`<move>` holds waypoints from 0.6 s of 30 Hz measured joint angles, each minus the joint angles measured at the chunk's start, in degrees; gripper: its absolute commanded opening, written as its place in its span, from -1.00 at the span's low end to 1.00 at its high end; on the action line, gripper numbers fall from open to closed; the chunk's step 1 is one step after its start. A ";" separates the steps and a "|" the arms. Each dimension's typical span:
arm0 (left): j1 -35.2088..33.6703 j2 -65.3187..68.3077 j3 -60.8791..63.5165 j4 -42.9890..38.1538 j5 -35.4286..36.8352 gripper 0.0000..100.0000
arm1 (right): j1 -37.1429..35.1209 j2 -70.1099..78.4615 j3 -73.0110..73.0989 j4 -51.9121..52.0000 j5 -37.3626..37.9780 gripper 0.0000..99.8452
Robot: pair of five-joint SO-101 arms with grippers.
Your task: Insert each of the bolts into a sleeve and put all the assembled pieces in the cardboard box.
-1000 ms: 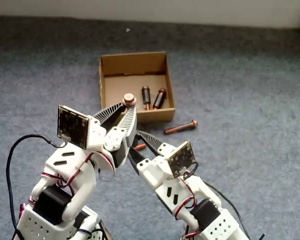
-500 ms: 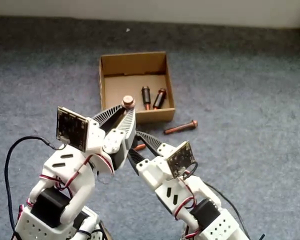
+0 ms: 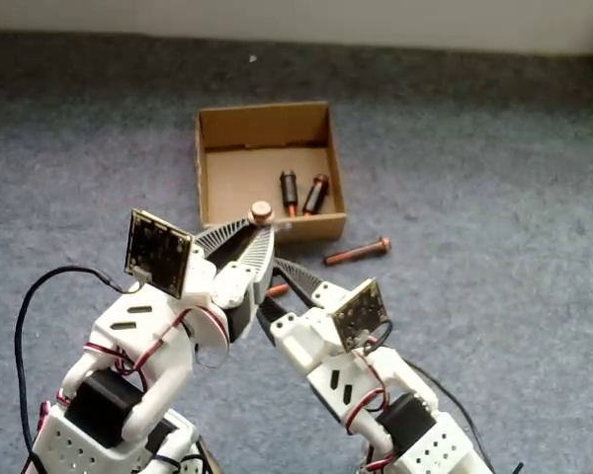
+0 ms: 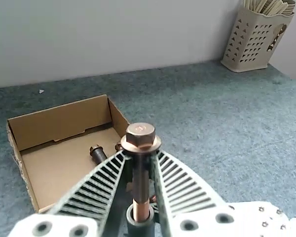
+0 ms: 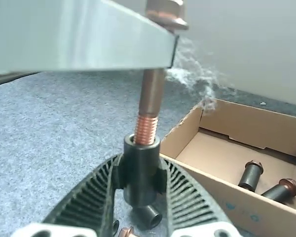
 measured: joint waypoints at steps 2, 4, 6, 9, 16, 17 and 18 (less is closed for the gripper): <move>0.00 0.00 0.00 0.53 -0.09 -0.98 | 0.00 0.00 0.00 0.00 0.00 -0.99; 0.00 -0.26 0.88 0.70 -1.14 -0.98 | 0.00 0.00 0.00 0.00 0.00 -0.99; -0.18 -0.62 1.93 0.62 -2.29 -0.98 | 1.14 0.09 0.00 -0.62 0.00 -0.99; -1.05 0.09 3.96 0.70 -3.16 -0.98 | 3.69 0.00 0.00 -3.96 -1.49 -0.99; -1.14 -0.79 6.51 0.18 -3.78 -0.63 | 4.48 0.18 0.00 -5.27 -4.13 -0.99; -1.67 -0.79 6.77 0.18 -3.78 -0.62 | 4.57 0.18 0.00 -5.27 -4.22 -0.99; -1.93 -0.79 6.95 0.18 -3.78 -0.61 | 4.84 0.18 0.00 -5.27 -4.31 -0.99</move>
